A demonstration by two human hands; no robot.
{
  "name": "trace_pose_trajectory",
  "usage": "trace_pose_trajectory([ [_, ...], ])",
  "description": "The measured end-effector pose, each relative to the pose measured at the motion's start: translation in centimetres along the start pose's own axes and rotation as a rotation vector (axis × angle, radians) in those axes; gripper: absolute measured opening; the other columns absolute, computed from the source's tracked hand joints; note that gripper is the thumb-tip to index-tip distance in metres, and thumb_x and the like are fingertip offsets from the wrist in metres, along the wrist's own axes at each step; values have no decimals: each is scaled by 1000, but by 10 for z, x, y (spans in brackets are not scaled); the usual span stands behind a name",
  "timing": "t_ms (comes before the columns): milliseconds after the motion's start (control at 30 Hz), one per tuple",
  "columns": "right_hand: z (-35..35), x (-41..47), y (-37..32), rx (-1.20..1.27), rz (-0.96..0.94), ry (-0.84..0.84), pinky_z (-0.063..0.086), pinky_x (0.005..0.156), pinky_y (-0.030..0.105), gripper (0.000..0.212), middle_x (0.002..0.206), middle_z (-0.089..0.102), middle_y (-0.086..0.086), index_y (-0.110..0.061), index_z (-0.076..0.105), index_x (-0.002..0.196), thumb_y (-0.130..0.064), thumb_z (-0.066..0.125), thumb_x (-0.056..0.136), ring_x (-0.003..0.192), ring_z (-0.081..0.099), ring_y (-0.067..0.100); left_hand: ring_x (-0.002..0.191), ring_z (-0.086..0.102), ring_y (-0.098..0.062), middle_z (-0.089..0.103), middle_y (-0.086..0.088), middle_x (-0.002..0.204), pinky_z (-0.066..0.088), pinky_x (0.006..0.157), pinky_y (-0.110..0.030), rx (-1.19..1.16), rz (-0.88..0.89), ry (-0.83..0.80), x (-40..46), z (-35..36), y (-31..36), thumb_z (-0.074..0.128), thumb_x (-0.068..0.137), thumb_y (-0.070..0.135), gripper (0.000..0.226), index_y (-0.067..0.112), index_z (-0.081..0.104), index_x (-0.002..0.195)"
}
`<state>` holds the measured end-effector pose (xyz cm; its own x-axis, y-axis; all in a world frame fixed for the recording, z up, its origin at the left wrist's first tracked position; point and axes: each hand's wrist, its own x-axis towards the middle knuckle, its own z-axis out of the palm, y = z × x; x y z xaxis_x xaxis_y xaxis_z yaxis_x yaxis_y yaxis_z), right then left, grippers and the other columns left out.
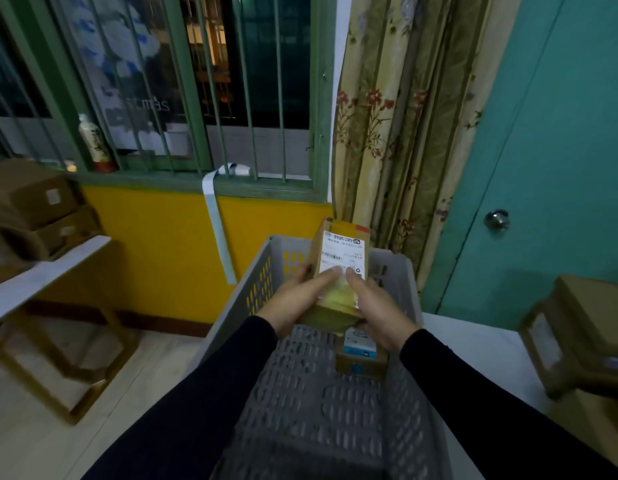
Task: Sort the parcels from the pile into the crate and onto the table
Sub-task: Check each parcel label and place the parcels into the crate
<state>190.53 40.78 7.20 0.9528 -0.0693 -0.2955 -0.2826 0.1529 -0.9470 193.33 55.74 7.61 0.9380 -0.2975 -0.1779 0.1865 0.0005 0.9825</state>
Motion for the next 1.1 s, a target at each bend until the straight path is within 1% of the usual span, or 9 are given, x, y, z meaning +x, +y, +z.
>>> trace_pose_trajectory([
  [67, -1, 6, 2, -49, 65, -6, 57, 74, 33, 45, 120, 71, -1, -21, 50, 143, -48, 41, 107, 99, 71, 18, 106, 73, -24, 73, 1, 122, 55, 99, -49, -40, -56, 14, 9, -4, -8, 78, 84, 37, 58, 25, 57, 136],
  [167, -3, 13, 4, -146, 145, -52, 54, 85, 36, 38, 109, 72, -4, -20, 60, 128, -45, 38, 108, 99, 68, 18, 103, 73, -28, 76, -6, 115, 59, 92, -45, -81, -149, 50, 23, -14, -22, 68, 94, 21, 38, 17, 62, 131],
  [300, -5, 32, 12, -349, 194, 13, 53, 86, 36, 35, 116, 69, 15, -12, 66, 116, -38, 43, 108, 102, 64, 28, 100, 73, -34, 76, -13, 112, 59, 87, -49, -119, -304, 110, 47, -31, -59, 60, 100, 19, 34, 11, 61, 133],
  [400, -6, 55, 35, -558, 238, 95, 48, 89, 41, 45, 134, 52, 34, 0, 58, 128, -34, 36, 109, 102, 58, 37, 90, 73, -31, 75, -15, 115, 59, 78, -43, -135, -379, 149, 63, -38, -89, 56, 102, 17, 31, 11, 61, 132],
  [467, -8, 73, 54, -803, 241, 100, 43, 91, 40, 46, 142, 50, 24, -9, 52, 137, -40, 31, 109, 113, 53, 31, 92, 72, -31, 72, -15, 120, 58, 79, -43, -135, -416, 155, 75, -39, -109, 55, 103, 16, 29, 13, 60, 132],
  [567, -16, 89, 79, -1107, 263, 58, 35, 111, 44, 62, 165, 21, 16, -16, 19, 160, -49, 29, 109, 140, 37, 37, 106, 71, -34, 71, -13, 123, 56, 94, -52, -120, -437, 135, 90, -45, -138, 57, 102, 19, 36, 15, 57, 138],
  [667, -22, 101, 104, -1341, 268, -8, 14, 124, 49, 65, 169, 7, 10, -18, 15, 161, -54, 21, 108, 155, 8, 35, 110, 70, -32, 70, -8, 126, 55, 97, -52, -121, -417, 103, 102, -50, -168, 60, 101, 21, 38, 19, 56, 139],
  [967, -24, 110, 147, -1324, 473, -31, 5, 126, 49, 81, 170, -11, 10, -19, 2, 163, -66, 24, 102, 156, -8, 37, 103, 69, -14, 71, -2, 123, 55, 87, -25, -14, -351, 99, 114, -42, -219, 52, 106, 24, 19, 26, 64, 121],
  [1100, -20, 106, 145, -1319, 484, -5, 5, 126, 50, 81, 169, -15, 10, -20, 1, 163, -65, 26, 102, 155, -11, 39, 107, 57, -12, 63, 6, 125, 39, 92, -22, 181, -297, 86, 117, -30, -216, 43, 109, 29, 23, 29, 57, 127],
])
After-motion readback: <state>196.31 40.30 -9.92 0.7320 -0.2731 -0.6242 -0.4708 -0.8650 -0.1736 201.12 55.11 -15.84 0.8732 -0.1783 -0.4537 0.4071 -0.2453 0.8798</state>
